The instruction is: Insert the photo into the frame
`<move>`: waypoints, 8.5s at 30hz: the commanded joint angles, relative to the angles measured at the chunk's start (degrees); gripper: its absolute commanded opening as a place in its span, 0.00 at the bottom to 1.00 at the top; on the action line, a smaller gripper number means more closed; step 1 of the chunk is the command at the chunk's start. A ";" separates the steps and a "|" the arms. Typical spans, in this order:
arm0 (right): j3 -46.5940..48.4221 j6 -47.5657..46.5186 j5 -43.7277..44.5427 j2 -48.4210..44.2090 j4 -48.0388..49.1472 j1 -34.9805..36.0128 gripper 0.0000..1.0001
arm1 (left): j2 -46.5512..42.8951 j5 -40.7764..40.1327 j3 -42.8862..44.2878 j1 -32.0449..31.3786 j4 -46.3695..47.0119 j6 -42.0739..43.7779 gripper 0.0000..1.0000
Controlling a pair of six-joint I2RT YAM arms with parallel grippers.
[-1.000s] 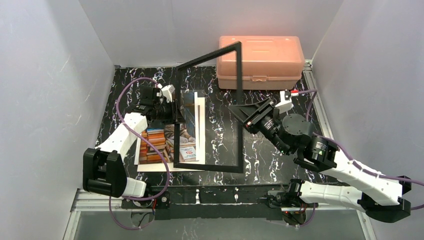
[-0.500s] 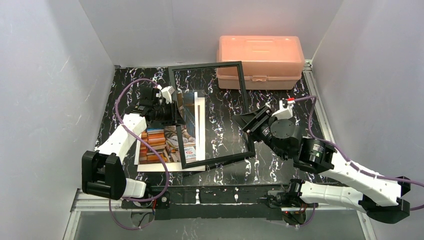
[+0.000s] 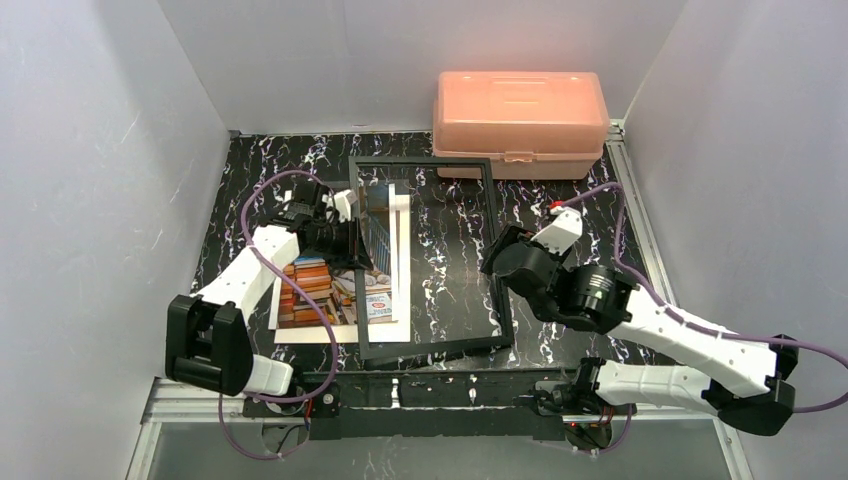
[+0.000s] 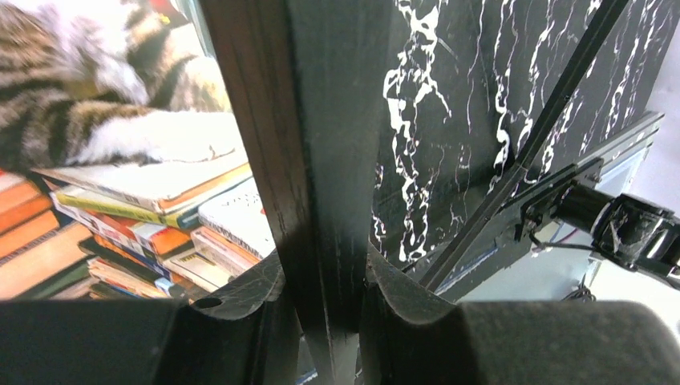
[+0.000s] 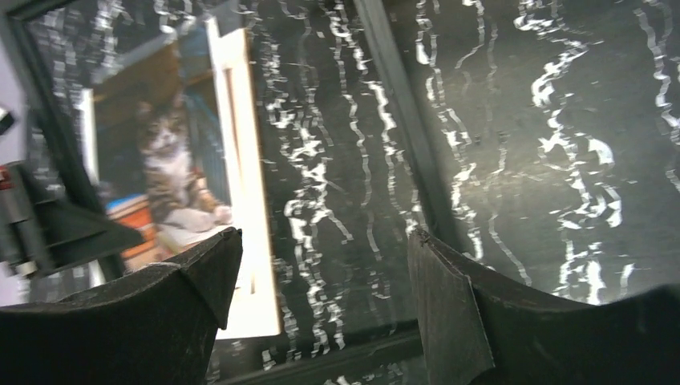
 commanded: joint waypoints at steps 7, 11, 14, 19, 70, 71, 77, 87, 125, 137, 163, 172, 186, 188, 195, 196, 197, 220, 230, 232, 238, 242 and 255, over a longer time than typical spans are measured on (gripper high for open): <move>-4.33 -17.60 -9.70 9.55 7.64 -15.44 0.84 | 4.01 -5.43 1.80 -6.73 0.04 -3.29 0.06; -5.84 -20.30 -12.46 11.34 10.15 -19.18 0.85 | 11.17 -6.97 5.62 -7.98 0.68 -7.44 0.06; -7.45 -20.88 -14.02 10.87 11.49 -21.98 0.85 | 16.06 -5.76 8.26 -8.36 2.72 -10.89 0.07; -9.66 -22.39 -16.77 8.99 12.98 -26.19 0.85 | 21.29 -4.05 10.33 -10.40 8.60 -16.71 0.08; 6.48 -26.71 -33.30 45.25 33.58 -28.50 0.87 | 14.73 5.24 27.82 10.67 -8.67 -1.73 0.63; 8.92 -26.92 -33.21 47.75 33.25 -28.19 0.87 | 14.10 4.28 29.05 13.12 -11.91 2.12 0.65; 14.09 -24.63 -35.73 55.06 36.45 -27.46 0.87 | 10.81 6.49 29.50 30.72 -20.09 10.40 0.73; 19.17 -26.15 -34.99 61.85 35.70 -26.08 0.73 | 11.73 6.32 30.30 41.81 -26.95 20.23 0.73; 61.68 -38.79 -31.05 80.32 25.95 -22.02 0.96 | 28.41 -14.61 28.09 37.03 -20.25 31.53 0.52; 67.91 -38.74 -33.26 88.61 27.45 -25.78 0.99 | 29.92 -17.32 22.47 31.41 -13.91 33.34 0.50; 63.34 -34.00 -48.01 93.57 40.17 -27.87 0.98 | 36.84 -25.92 20.52 28.51 -8.54 33.18 0.25; 50.94 -26.98 -56.45 86.43 55.18 -28.40 0.95 | 38.17 -27.04 20.47 26.88 -6.84 33.44 0.23; 40.12 -19.83 -65.19 79.74 72.24 -28.53 0.87 | 38.60 -29.17 20.60 26.55 -6.07 34.57 0.20; 38.71 -18.85 -65.84 78.91 74.23 -28.52 0.87 | 38.52 -29.15 20.50 26.50 -5.99 34.60 0.20; 36.78 -17.21 -68.32 77.69 76.51 -28.32 0.82 | 38.51 -29.24 20.60 26.50 -5.82 34.95 0.19; 36.49 -16.34 -69.02 77.73 77.34 -28.33 0.81 | 38.50 -29.24 20.60 26.50 -5.82 35.02 0.19; 36.18 -15.28 -70.05 77.88 78.66 -28.30 0.80 | 38.54 -29.24 20.60 26.51 -5.82 35.08 0.19; 15.38 -3.77 -78.26 66.93 92.13 -27.24 0.67 | 36.66 -29.12 19.65 26.48 -5.81 35.51 0.18; 6.97 -3.67 -77.11 60.12 91.52 -27.28 0.42 | 35.96 -28.64 19.30 26.50 -6.08 35.28 0.18; 7.12 -3.44 -77.30 60.60 91.57 -27.23 0.37 | 35.74 -28.39 19.32 26.43 -6.33 35.13 0.18; 7.61 -2.95 -77.70 61.57 91.46 -26.96 0.28 | 35.10 -27.97 19.02 26.43 -6.43 35.12 0.18; 7.46 -3.41 -77.60 60.57 90.54 -26.92 0.19 | 34.92 -27.84 19.08 26.48 -6.58 35.21 0.18; 12.27 -15.89 -70.94 47.85 63.94 -28.62 0.01 | 30.68 -22.56 23.14 26.50 -14.45 36.30 0.28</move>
